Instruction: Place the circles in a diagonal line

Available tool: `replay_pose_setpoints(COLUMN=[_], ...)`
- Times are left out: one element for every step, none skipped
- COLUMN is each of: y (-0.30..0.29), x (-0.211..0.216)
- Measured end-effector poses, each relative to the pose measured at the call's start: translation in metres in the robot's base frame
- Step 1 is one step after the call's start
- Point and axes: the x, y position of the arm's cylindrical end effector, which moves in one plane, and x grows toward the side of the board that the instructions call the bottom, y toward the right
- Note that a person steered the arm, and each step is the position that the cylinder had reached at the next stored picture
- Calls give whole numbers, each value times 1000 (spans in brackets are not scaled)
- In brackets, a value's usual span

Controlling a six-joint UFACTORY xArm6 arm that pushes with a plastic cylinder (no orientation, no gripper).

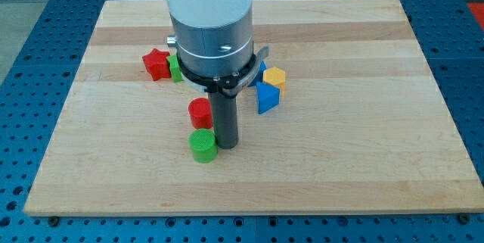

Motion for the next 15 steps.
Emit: replay_pose_setpoints(y=[0, 9, 6, 5, -2, -14, -15, -15, -15, -17, -20, -21, -41, -67, -76], x=[6, 57, 71, 71, 70, 42, -14, -56, -66, -66, -64, -55, -62, -75, -82])
